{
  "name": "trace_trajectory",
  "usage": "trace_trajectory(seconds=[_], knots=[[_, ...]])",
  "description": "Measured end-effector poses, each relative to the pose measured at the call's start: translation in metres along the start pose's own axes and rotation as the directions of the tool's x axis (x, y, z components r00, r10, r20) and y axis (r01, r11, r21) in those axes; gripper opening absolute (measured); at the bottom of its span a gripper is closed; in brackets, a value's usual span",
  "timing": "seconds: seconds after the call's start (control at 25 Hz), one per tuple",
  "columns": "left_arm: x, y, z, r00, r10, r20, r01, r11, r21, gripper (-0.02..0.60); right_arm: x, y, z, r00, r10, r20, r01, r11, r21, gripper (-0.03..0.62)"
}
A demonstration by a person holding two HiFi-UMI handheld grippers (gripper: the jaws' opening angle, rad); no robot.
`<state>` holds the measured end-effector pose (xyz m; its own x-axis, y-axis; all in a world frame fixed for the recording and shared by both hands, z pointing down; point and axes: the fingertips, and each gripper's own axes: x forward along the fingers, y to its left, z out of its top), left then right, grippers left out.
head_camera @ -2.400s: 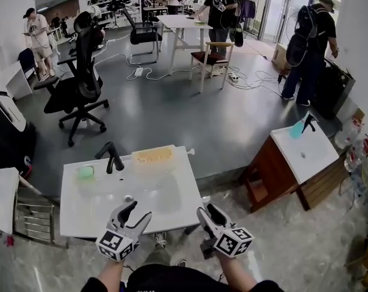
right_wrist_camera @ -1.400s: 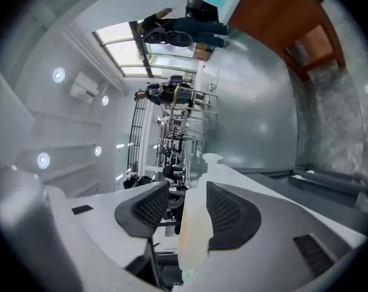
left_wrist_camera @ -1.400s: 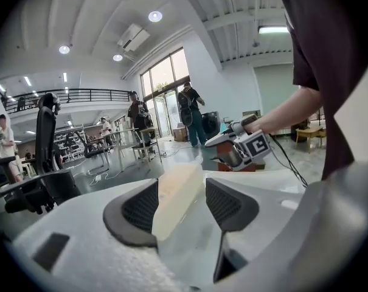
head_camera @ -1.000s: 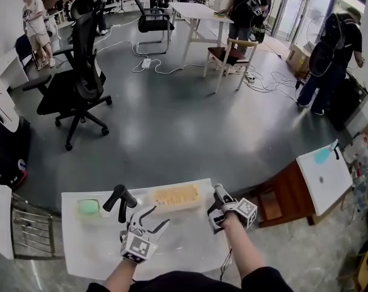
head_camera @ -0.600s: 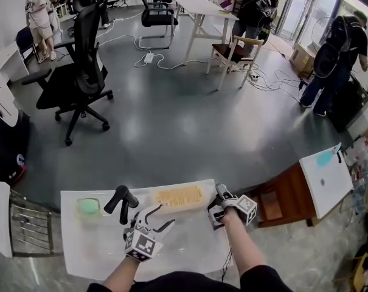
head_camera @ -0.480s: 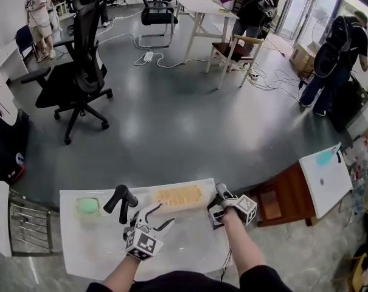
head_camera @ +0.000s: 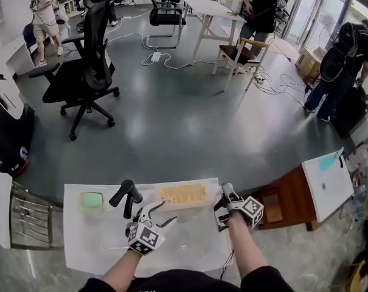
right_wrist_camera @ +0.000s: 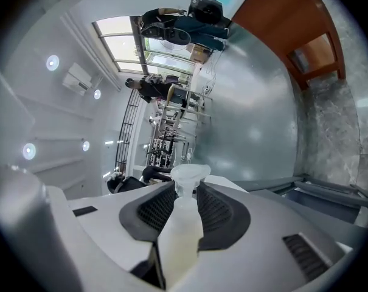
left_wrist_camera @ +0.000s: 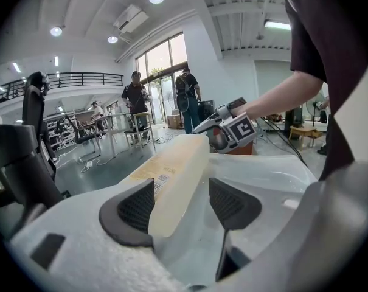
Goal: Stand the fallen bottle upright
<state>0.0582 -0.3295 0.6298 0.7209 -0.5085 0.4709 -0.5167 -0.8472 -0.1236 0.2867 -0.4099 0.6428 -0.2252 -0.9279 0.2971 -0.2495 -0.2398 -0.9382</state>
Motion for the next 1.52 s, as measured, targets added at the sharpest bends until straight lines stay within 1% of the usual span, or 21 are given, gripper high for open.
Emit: trace_trajectory(seconds=[0.16, 0.32, 0.44, 0.52, 0.64, 0.8, 0.92, 1.0, 1.12, 1.2, 1.36, 1.52], knots=[[0.001, -0.005, 0.004, 1.0, -0.008, 0.002, 0.008, 1.0, -0.012, 0.281, -0.009, 0.03, 0.01, 0.999, 0.05, 0.005, -0.049, 0.994, -0.094, 0.114], [0.003, -0.011, 0.006, 1.0, -0.016, 0.017, 0.017, 0.999, -0.041, 0.284, -0.015, 0.071, 0.016, 0.994, 0.112, 0.002, -0.109, 0.972, -0.208, 0.109], [0.008, -0.014, 0.006, 1.0, -0.013, 0.021, 0.014, 0.998, -0.059, 0.284, -0.019, 0.103, 0.017, 0.99, 0.143, -0.004, -0.137, 0.942, -0.307, 0.107], [0.01, -0.013, 0.009, 0.999, -0.003, 0.04, 0.006, 0.997, -0.078, 0.284, -0.02, 0.121, 0.014, 0.987, 0.158, -0.017, -0.153, 0.919, -0.362, 0.106], [0.008, -0.011, 0.012, 0.998, 0.015, 0.059, -0.008, 0.994, -0.113, 0.285, -0.021, 0.15, 0.001, 0.977, 0.206, -0.055, -0.21, 0.878, -0.431, 0.104], [0.002, -0.006, 0.005, 0.998, 0.033, 0.058, -0.024, 0.988, -0.155, 0.284, -0.021, 0.18, -0.025, 0.966, 0.237, -0.101, -0.254, 0.815, -0.521, 0.104], [0.001, -0.003, 0.001, 0.997, 0.054, 0.063, -0.041, 0.981, -0.187, 0.284, -0.016, 0.203, -0.045, 0.944, 0.288, -0.16, -0.327, 0.749, -0.577, 0.104], [-0.001, -0.001, -0.002, 0.996, 0.064, 0.067, -0.049, 0.977, -0.207, 0.284, -0.013, 0.213, -0.056, 0.939, 0.292, -0.182, -0.341, 0.711, -0.615, 0.104], [-0.003, 0.0, -0.004, 0.995, 0.077, 0.068, -0.059, 0.971, -0.231, 0.282, -0.012, 0.224, -0.068, 0.932, 0.296, -0.207, -0.357, 0.668, -0.653, 0.104], [-0.005, 0.0, -0.005, 0.994, 0.082, 0.066, -0.064, 0.968, -0.244, 0.281, -0.012, 0.231, -0.077, 0.925, 0.303, -0.23, -0.375, 0.633, -0.677, 0.104], [-0.007, 0.003, -0.009, 0.993, 0.094, 0.065, -0.073, 0.959, -0.275, 0.281, -0.012, 0.25, -0.103, 0.899, 0.327, -0.291, -0.431, 0.538, -0.725, 0.104], [-0.006, 0.004, -0.015, 0.993, 0.104, 0.063, -0.079, 0.944, -0.321, 0.279, -0.009, 0.264, -0.132, 0.864, 0.34, -0.372, -0.495, 0.43, -0.755, 0.104]])
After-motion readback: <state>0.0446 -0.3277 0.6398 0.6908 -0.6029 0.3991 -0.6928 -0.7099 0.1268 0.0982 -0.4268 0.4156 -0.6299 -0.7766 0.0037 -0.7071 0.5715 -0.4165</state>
